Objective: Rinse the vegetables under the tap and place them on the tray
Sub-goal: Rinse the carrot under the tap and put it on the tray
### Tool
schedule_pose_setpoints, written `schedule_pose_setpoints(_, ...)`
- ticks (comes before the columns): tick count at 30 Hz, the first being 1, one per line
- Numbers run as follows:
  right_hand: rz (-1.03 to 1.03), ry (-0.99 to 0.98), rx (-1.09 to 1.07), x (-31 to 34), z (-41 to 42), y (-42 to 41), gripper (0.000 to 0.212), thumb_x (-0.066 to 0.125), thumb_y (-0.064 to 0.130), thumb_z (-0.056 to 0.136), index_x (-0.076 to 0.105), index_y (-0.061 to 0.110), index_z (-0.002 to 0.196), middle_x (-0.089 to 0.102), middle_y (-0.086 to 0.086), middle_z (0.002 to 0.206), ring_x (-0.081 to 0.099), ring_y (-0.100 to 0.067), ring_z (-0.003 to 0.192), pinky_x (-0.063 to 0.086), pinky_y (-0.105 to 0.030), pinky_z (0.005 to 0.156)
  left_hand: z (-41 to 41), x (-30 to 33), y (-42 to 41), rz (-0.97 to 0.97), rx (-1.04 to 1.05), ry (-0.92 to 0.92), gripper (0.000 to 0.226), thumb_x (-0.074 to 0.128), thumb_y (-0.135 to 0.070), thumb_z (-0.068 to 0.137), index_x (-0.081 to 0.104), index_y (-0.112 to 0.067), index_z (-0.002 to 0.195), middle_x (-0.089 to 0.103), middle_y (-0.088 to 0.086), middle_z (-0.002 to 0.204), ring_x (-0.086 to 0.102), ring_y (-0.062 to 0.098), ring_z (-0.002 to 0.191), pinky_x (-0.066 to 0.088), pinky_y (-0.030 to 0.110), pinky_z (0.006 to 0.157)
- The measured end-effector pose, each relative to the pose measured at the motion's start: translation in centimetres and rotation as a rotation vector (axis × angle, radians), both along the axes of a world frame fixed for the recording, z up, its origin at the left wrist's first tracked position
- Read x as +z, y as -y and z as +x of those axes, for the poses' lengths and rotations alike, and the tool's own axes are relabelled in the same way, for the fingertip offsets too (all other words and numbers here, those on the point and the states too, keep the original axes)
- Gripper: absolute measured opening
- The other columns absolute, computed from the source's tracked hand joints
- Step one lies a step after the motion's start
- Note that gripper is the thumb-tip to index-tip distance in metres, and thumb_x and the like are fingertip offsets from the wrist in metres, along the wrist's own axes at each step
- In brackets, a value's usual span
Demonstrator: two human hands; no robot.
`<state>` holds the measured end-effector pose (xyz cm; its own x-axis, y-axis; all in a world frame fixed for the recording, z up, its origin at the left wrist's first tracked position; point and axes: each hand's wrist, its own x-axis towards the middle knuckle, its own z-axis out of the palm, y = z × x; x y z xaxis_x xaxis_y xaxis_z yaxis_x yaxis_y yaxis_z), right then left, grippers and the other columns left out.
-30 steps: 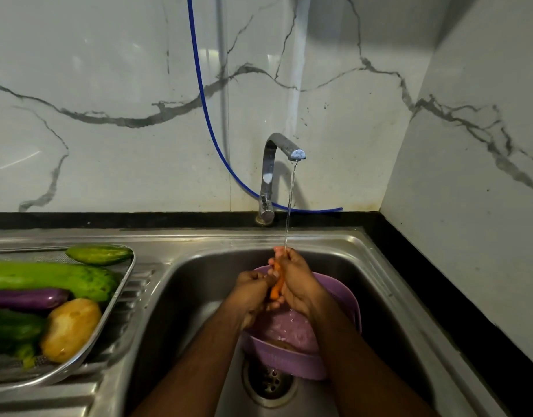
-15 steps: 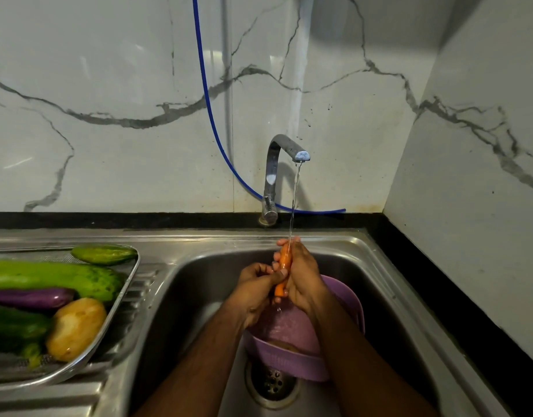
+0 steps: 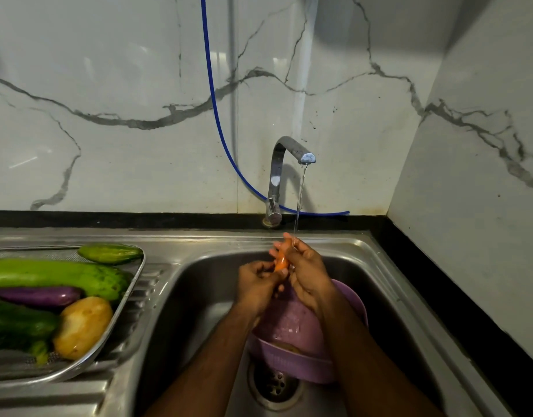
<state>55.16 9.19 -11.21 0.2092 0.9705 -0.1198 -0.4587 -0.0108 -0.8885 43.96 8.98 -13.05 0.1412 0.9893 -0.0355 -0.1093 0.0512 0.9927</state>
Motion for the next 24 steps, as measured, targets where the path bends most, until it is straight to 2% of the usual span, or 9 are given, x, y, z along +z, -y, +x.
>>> schedule_pose_setpoints(2,0.039,-0.069,0.138,0.1,0.4,0.3,0.053,0.053,-0.014,0.095,0.057,0.022,0.133,0.067,-0.010,0.131,0.064,-0.024,0.124,0.051,-0.042,0.108,-0.3,-0.1,-0.1,-0.016,-0.006,0.017,0.010,0.067,-0.005,0.091,0.074,0.003,0.094,0.065,0.012,0.062,0.054,0.014,0.050,0.046,0.023,0.049)
schedule_pose_setpoints(4,0.042,-0.059,0.133,0.2,0.5,0.6,0.055,0.054,-0.020,0.091,0.059,0.019,0.130,0.070,-0.012,0.126,0.067,-0.025,0.120,0.053,-0.042,0.104,-0.6,-0.1,-0.2,-0.012,-0.020,0.008,0.012,0.067,-0.007,0.092,0.075,0.002,0.092,0.065,0.012,0.062,0.054,0.013,0.050,0.046,0.025,0.051)
schedule_pose_setpoints(8,-0.027,0.091,-0.125,0.2,0.0,0.4,0.027,0.069,-0.002,0.091,0.068,0.011,0.115,0.078,-0.010,0.098,0.076,-0.027,0.096,0.062,-0.041,0.086,-0.2,-0.1,-0.1,0.035,-0.047,-0.040,0.015,0.070,-0.015,0.091,0.077,-0.002,0.087,0.066,0.012,0.063,0.055,0.015,0.053,0.046,0.026,0.054)
schedule_pose_setpoints(10,-0.072,0.138,-0.214,0.0,0.4,0.1,0.015,0.064,0.012,0.098,0.071,0.012,0.112,0.079,-0.010,0.094,0.077,-0.026,0.093,0.063,-0.042,0.085,0.1,0.1,0.2,0.036,-0.052,-0.054,0.018,0.069,-0.018,0.092,0.077,-0.003,0.086,0.068,0.010,0.065,0.056,0.013,0.054,0.046,0.025,0.055)
schedule_pose_setpoints(13,-0.058,0.066,-0.084,0.2,1.1,0.2,0.021,0.057,0.012,0.103,0.069,0.014,0.120,0.077,-0.015,0.108,0.076,-0.027,0.096,0.063,-0.038,0.082,-0.2,0.9,0.5,-0.021,-0.049,0.007,0.029,0.059,-0.019,0.098,0.072,0.004,0.087,0.064,0.007,0.065,0.051,0.011,0.052,0.042,0.020,0.049)
schedule_pose_setpoints(15,-0.020,-0.062,0.047,0.4,1.5,0.6,0.032,0.057,0.002,0.100,0.064,0.018,0.126,0.071,-0.018,0.123,0.075,-0.026,0.088,0.063,-0.034,0.068,-0.4,1.5,0.7,-0.109,-0.082,0.088,0.035,0.049,-0.025,0.103,0.069,0.000,0.089,0.060,0.004,0.063,0.047,0.011,0.050,0.037,0.023,0.047)
schedule_pose_setpoints(17,-0.003,-0.112,0.105,0.4,1.5,0.7,0.039,0.058,-0.002,0.098,0.059,0.019,0.130,0.068,-0.020,0.127,0.072,-0.024,0.077,0.060,-0.036,0.058,-0.2,1.8,0.6,-0.180,-0.128,0.182,0.039,0.038,-0.030,0.106,0.064,-0.004,0.091,0.054,0.002,0.061,0.040,0.011,0.046,0.029,0.024,0.043)
schedule_pose_setpoints(21,-0.010,-0.101,0.085,0.5,0.4,0.6,0.025,0.057,0.008,0.102,0.061,0.010,0.126,0.076,-0.016,0.106,0.073,-0.025,0.086,0.063,-0.037,0.072,-0.2,1.7,0.4,-0.299,-0.232,0.245,0.047,0.029,-0.039,0.108,0.059,-0.013,0.084,0.039,-0.004,0.055,0.026,0.009,0.043,0.018,0.022,0.039)
schedule_pose_setpoints(24,-0.052,-0.044,-0.035,0.5,0.1,0.1,0.022,0.055,0.022,0.105,0.063,0.008,0.120,0.075,-0.013,0.099,0.068,-0.020,0.069,0.059,-0.035,0.062,-0.5,1.3,0.5,-0.292,-0.240,0.215,0.049,0.031,-0.040,0.108,0.063,-0.011,0.084,0.043,-0.002,0.057,0.031,0.009,0.045,0.023,0.023,0.041)
